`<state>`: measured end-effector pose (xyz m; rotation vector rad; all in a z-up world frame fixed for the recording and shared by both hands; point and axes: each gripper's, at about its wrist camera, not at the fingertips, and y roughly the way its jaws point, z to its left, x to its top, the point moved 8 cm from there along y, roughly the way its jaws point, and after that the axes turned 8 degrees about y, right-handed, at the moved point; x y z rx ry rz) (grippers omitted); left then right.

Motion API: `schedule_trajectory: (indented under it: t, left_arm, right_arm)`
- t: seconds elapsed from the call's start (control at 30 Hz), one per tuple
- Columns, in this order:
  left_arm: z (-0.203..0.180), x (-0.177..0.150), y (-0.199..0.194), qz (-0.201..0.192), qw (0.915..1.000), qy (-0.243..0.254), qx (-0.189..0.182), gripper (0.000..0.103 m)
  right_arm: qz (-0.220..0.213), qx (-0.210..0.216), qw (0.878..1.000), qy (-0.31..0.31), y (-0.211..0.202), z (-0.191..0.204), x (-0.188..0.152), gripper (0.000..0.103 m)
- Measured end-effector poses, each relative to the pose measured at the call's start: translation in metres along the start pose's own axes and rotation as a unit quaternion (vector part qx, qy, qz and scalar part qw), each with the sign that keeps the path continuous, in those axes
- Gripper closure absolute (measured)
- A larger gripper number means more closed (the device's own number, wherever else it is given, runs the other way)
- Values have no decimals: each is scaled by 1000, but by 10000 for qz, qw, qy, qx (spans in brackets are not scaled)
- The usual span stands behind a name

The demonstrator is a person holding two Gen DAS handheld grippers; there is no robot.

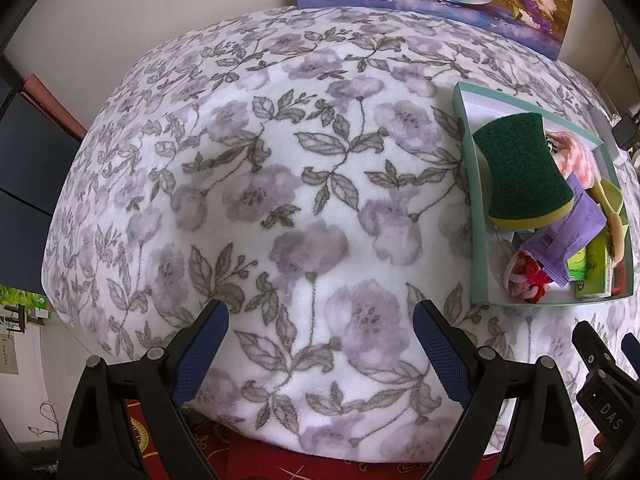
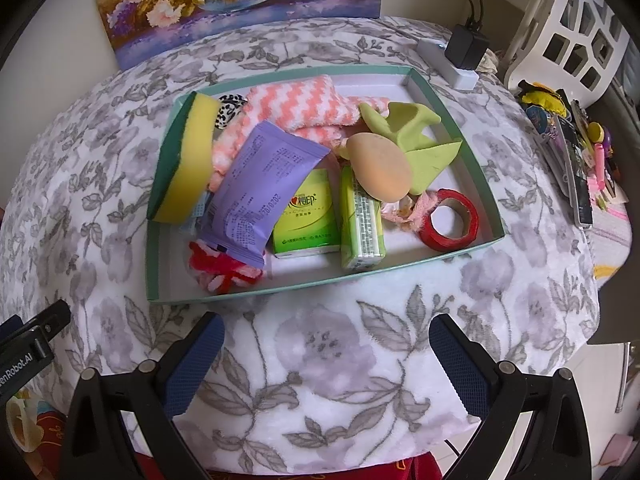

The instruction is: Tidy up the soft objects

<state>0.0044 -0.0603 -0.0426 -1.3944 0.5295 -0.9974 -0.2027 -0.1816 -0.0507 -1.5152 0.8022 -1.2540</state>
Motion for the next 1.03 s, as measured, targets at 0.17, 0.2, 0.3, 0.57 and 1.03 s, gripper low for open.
schedule_trajectory:
  t: [0.17, 0.2, 0.3, 0.57, 1.03]
  left_arm:
    - [1, 0, 1, -4, 10000, -1, -3, 9]
    - [1, 0, 1, -4, 10000, -2, -4, 9]
    - [1, 0, 1, -6, 10000, 8, -1, 9]
    - [3, -1, 1, -8, 10000, -8, 1, 9]
    - [1, 1, -3, -89, 9997, -159, -186, 9]
  right_arm:
    - [-2, -20, 10000, -37, 0, 1, 0, 0]
    - [-2, -24, 10000, -41, 0, 1, 0, 0]
    - [-4, -29, 10000, -42, 0, 1, 0, 0]
    - [-8, -34, 10000, -49, 0, 1, 0, 0]
    - [-5, -41, 10000, -63, 0, 0, 0, 0]
